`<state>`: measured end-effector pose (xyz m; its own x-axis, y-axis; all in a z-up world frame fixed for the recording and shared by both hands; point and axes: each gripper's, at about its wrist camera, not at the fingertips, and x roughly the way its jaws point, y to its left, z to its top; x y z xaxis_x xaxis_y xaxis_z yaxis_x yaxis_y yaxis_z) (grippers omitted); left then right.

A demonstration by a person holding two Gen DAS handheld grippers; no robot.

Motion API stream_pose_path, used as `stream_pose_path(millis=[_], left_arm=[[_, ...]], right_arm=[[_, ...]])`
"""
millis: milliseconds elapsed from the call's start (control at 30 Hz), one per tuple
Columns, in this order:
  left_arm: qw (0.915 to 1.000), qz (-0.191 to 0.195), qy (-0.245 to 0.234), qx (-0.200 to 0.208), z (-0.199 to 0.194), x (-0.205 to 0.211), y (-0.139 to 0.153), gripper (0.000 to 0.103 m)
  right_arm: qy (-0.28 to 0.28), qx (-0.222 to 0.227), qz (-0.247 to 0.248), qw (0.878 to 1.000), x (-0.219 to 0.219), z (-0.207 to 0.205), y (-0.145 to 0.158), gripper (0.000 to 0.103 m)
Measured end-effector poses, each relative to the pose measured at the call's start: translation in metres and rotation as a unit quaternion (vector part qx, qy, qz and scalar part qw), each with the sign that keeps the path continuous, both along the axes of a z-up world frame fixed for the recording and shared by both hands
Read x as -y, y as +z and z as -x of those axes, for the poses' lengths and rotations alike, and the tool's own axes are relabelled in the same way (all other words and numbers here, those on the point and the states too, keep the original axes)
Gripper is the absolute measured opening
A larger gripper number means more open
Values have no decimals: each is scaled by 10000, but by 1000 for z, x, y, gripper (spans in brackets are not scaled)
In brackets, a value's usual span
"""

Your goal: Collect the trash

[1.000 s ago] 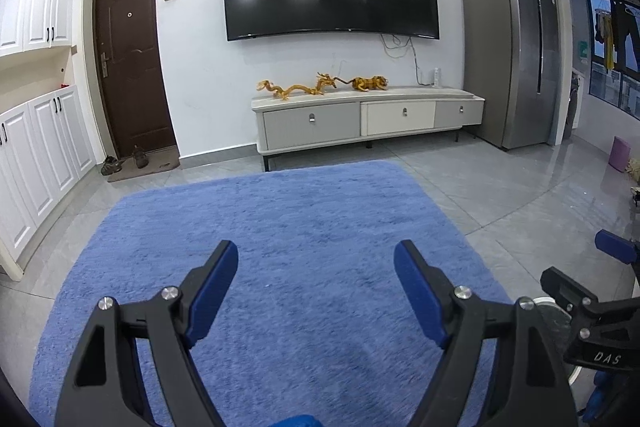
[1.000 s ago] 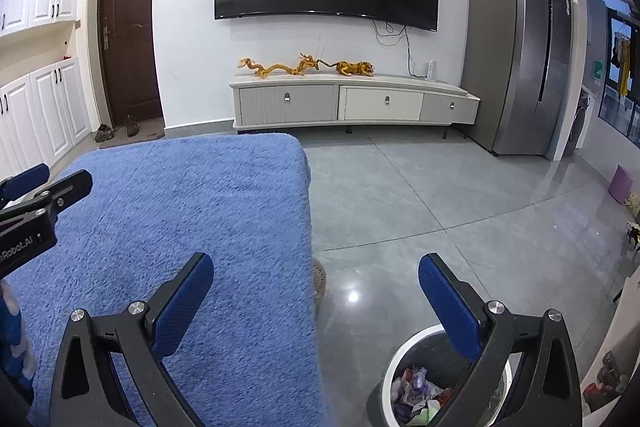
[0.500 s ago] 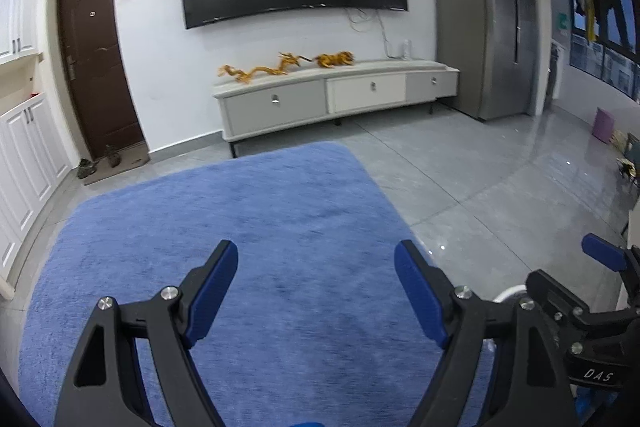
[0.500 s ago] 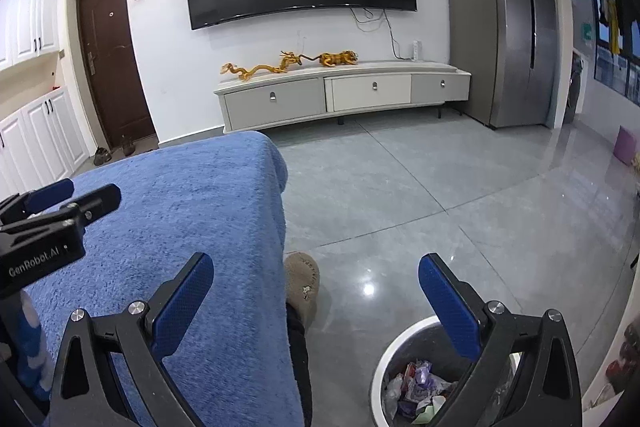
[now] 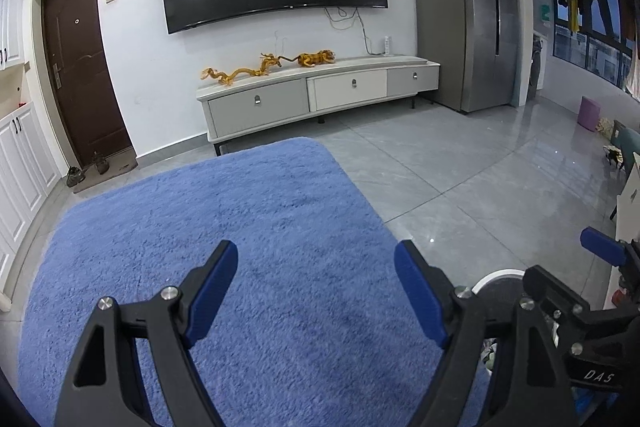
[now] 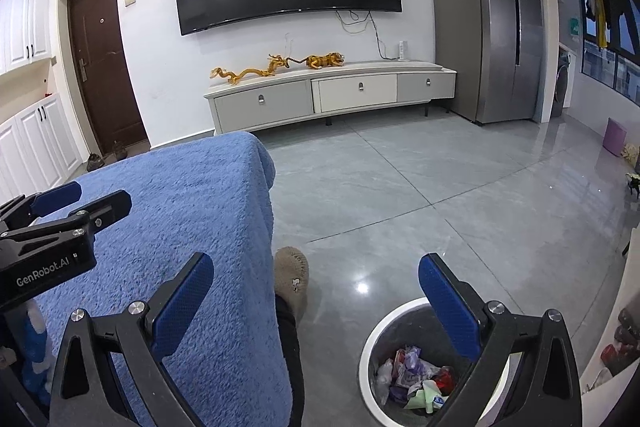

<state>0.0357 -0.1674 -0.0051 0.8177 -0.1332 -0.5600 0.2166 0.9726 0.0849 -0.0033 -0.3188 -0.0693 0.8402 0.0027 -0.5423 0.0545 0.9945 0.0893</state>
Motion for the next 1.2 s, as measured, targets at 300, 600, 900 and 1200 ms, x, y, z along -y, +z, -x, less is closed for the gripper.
stream_pose_path(millis=[300, 600, 900, 1200], left_arm=[[9989, 4, 104, 452, 21, -26, 21, 80], [9980, 143, 299, 546, 39, -53, 30, 80], [9967, 196, 450, 650, 53, -67, 39, 80], [9957, 294, 555, 685, 63, -81, 43, 80]], right_arm=[[-47, 239, 275, 9993, -23, 15, 22, 103], [2, 274, 397, 9988, -39, 32, 28, 103], [33, 322, 476, 9983, -47, 38, 34, 103], [124, 380, 607, 9974, -61, 43, 40, 103]])
